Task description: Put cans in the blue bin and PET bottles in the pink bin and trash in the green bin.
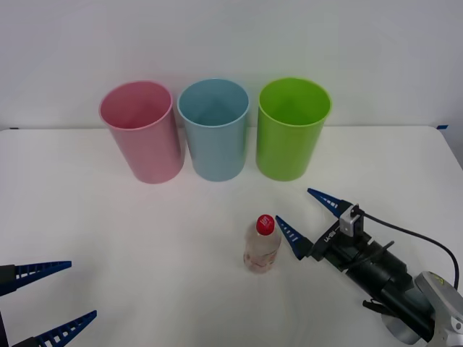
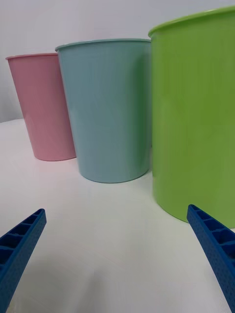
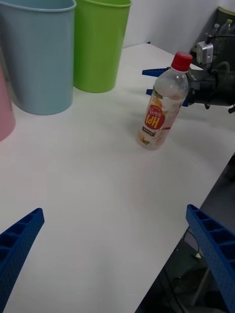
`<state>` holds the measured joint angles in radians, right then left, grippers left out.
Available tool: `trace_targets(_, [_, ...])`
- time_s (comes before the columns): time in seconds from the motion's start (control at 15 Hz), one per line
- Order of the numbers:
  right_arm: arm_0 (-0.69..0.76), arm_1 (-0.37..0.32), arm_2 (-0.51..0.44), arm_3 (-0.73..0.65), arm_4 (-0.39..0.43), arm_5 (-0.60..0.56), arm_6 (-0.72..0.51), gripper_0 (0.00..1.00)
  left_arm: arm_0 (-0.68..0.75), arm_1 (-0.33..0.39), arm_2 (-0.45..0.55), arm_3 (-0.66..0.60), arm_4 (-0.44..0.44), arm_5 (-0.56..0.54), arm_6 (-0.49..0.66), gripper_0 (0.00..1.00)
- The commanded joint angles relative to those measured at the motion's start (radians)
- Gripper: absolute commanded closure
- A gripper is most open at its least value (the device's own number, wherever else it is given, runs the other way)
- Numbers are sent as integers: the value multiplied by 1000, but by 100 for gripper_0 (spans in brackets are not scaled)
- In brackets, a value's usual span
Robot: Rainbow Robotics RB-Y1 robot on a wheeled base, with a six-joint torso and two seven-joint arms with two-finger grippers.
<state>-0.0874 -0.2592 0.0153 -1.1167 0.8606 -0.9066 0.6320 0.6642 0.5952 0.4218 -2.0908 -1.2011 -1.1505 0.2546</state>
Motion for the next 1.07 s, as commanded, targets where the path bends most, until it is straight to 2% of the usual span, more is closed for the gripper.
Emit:
trace_targets(0.07, [0,0,0,0,0,0,0,0,0,0,0,0,0,0,0,0])
trace_targets(1.07, [0,0,0,0,0,0,0,0,0,0,0,0,0,0,0,0])
